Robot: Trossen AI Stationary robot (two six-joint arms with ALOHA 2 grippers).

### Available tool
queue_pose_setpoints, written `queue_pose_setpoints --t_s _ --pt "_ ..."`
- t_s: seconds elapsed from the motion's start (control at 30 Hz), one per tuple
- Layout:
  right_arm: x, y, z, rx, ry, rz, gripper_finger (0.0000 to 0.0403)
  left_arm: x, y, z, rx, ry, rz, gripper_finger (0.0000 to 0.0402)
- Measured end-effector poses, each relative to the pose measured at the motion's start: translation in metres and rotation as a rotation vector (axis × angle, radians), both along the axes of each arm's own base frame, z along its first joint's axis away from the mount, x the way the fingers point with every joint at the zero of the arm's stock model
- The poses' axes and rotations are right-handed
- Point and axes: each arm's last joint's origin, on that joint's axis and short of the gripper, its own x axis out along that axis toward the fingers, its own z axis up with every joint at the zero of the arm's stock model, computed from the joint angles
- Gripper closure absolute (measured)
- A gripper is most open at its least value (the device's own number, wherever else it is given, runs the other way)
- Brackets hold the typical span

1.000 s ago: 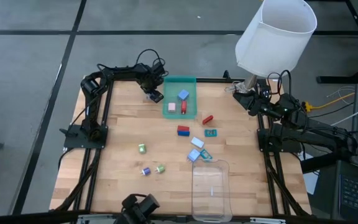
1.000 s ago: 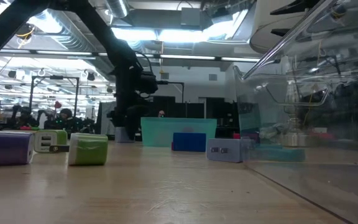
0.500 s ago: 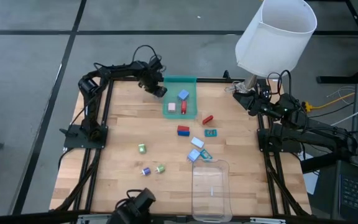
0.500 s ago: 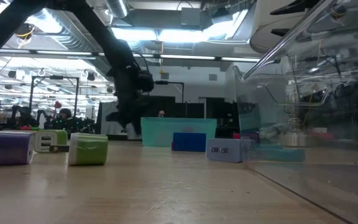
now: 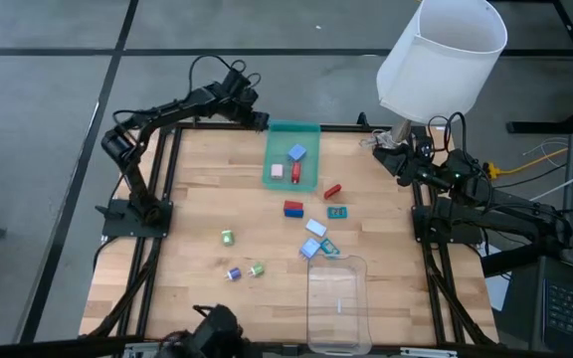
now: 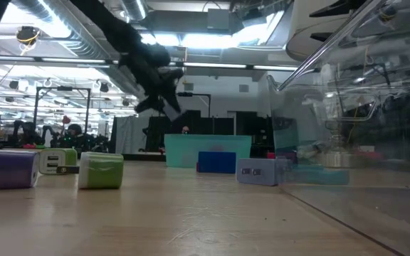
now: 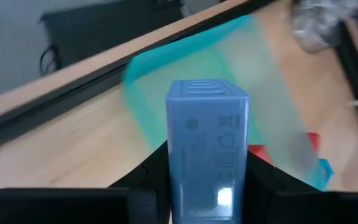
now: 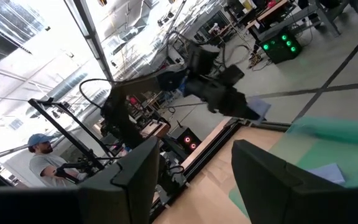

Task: Pick & Place Office items
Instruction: Put the top blue charger adapter into the green bin

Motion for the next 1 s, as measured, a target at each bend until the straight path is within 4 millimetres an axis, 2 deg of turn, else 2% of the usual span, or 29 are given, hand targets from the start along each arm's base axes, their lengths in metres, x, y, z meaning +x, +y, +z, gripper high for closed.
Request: queue_pose_setpoints --t_s 0.1,0.17,0.27,0.4,0.63,0.73,0.8,0.93,1.0 --pt "0.0 0.0 0.0 -0.002 0.001 -0.001 0.0202 0.015 -0.017 0.011 0.051 -0.059 -0.117 0.0288" --pt "0.0 0.0 0.0 -0.003 0.001 -0.001 0.0202 0.027 -0.03 0.011 0.062 -0.062 -0.186 0.0288" --pt "0.0 0.0 0.0 -0.003 0.001 -0.003 0.0202 0.048 -0.052 0.001 0.071 -0.024 -0.275 0.0288" --pt "0.0 0.0 0.0 -0.002 0.001 -0.003 0.0202 0.075 -0.075 -0.023 0.062 0.038 -0.347 0.0288" --pt "0.0 0.0 0.0 0.005 -0.001 -0.001 0.0202 0.096 -0.086 -0.063 0.013 0.116 -0.361 0.0288" --pt "0.0 0.0 0.0 0.011 -0.004 0.002 0.0202 0.099 -0.088 -0.065 0.055 0.127 -0.382 0.0288" --pt "0.0 0.0 0.0 0.011 -0.004 0.007 0.0202 0.101 -0.088 -0.064 0.078 0.104 -0.397 0.0255" --pt "0.0 0.0 0.0 0.01 -0.003 0.01 0.0202 0.102 -0.084 -0.054 0.095 0.088 -0.391 0.0139" --pt "0.0 0.0 0.0 0.01 -0.003 0.01 0.0202 0.105 -0.083 -0.045 0.106 0.085 -0.386 0.0095"
